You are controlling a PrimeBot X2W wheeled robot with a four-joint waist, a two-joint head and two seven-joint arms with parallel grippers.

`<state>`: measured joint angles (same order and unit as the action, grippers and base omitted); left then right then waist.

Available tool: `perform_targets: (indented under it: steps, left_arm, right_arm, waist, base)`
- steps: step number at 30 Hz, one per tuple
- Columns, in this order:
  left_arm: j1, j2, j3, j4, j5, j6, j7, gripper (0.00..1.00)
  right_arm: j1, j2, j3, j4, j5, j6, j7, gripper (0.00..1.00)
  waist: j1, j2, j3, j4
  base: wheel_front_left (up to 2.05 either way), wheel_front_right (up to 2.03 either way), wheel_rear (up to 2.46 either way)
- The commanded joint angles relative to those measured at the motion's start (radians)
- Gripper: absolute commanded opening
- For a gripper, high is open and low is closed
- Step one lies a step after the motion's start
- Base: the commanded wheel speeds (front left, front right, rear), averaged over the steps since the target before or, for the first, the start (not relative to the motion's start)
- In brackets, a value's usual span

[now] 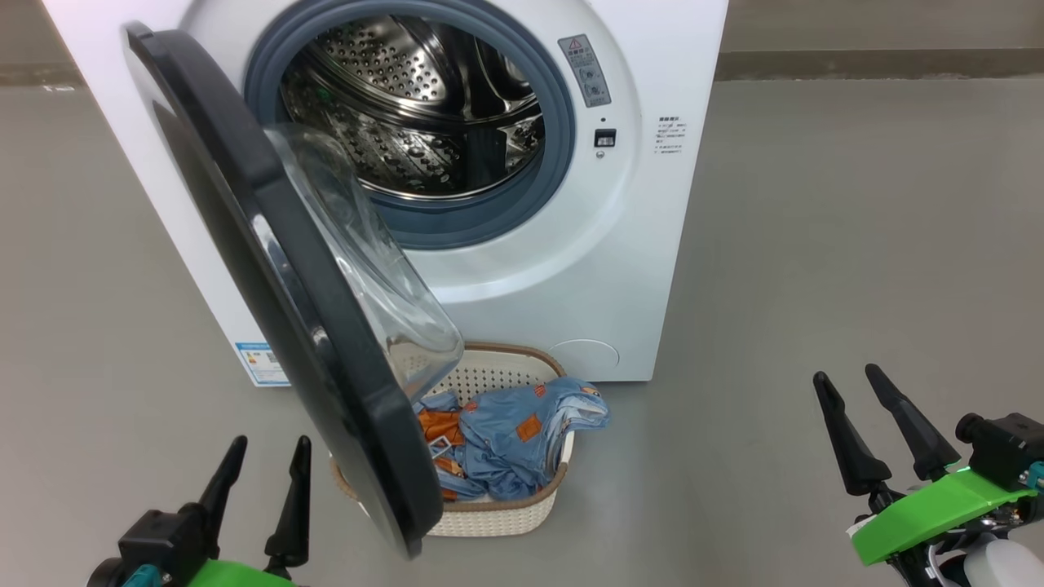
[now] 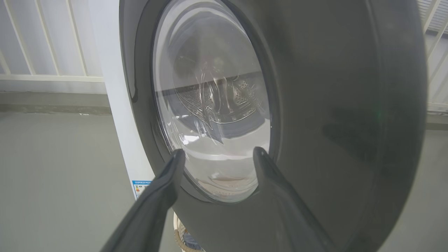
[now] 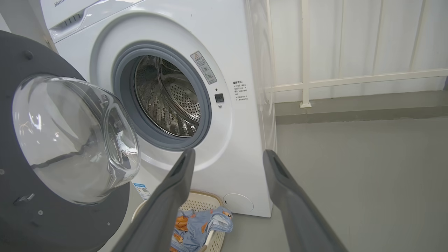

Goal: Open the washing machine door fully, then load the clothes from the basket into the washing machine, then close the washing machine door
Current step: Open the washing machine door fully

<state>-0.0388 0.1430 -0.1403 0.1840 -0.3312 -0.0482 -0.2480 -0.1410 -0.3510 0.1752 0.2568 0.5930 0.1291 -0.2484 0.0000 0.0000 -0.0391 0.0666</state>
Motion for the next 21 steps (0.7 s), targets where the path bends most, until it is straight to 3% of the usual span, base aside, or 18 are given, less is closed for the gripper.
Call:
perform_targets:
  steps: [1,21]
  left_arm:
    - [-0.02,0.021,0.037,-0.031,-0.002,0.008,-0.012,1.0]
    - [-0.02,0.028,0.029,-0.029,-0.009,0.016,-0.012,1.0]
  right_arm:
    - [0.001,-0.012,0.007,-0.017,-0.014,0.002,-0.01,1.0]
    - [-0.002,0.008,-0.011,-0.017,-0.054,0.002,-0.013,1.0]
  waist:
    - [0.0,0.0,0.001,0.002]
    - [0.0,0.0,0.007,0.009]
  base:
    - [0.0,0.0,0.0]
    - [0.0,0.0,0.0]
